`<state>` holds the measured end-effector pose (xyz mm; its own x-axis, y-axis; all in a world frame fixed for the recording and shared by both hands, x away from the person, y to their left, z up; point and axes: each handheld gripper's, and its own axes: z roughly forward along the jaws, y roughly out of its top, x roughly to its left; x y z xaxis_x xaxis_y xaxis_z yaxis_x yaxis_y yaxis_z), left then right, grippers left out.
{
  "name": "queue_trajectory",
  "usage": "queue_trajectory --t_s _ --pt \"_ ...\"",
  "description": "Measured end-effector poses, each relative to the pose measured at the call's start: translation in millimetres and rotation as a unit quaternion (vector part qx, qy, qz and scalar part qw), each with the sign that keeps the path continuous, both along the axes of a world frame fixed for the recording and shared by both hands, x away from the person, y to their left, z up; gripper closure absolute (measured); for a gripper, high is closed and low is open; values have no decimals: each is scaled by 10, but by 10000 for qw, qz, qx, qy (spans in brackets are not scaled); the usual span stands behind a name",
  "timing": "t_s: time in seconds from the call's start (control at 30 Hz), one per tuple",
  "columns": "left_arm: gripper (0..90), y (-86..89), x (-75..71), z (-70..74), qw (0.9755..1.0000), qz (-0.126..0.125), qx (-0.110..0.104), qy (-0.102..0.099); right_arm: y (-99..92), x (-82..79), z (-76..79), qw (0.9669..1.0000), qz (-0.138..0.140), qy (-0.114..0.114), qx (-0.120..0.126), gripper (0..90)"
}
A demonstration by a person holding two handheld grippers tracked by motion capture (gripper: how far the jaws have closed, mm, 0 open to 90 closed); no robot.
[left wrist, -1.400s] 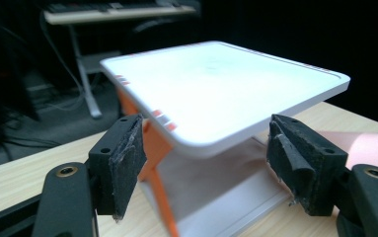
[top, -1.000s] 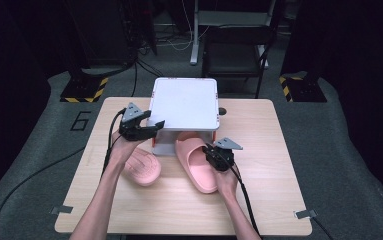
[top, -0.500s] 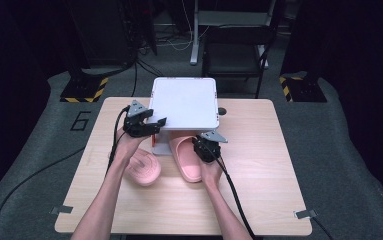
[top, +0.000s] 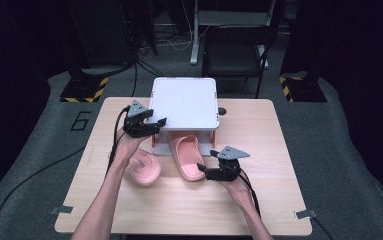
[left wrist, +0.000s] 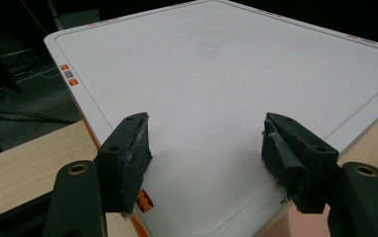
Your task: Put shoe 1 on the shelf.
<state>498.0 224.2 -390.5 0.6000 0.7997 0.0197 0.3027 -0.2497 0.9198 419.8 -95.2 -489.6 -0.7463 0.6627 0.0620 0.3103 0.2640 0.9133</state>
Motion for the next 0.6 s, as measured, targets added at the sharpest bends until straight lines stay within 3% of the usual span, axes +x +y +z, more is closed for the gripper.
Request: queue_trajectory --t_s 0.03,0.07,0.1,0.2,0.3,0.33,0.47,0.6 --pt "349 0 0 0 10000 0 0 0 0 0 0 10000 0 0 0 240" --pt "349 -6 -4 -3 10000 18 -8 -24 -28 -123 -48 9996 205 170 29 232" --pt "349 -6 -4 -3 10000 18 -8 -24 -23 -157 -71 9995 256 194 -34 231" --pt "351 -8 -9 1 10000 33 0 -16 32 -251 -176 9981 304 351 -416 255" --pt "351 -8 -8 3 10000 31 -7 2 87 -280 -246 9968 290 423 -608 296" --pt "351 -12 -8 0 10000 49 -16 -20 132 -269 -285 9953 240 380 -855 319" --pt "350 -5 -8 7 10000 22 14 26 184 -204 -287 9960 185 383 -790 333" --pt "351 -5 -8 5 10000 19 5 16 247 -64 -255 9973 68 236 -690 358"
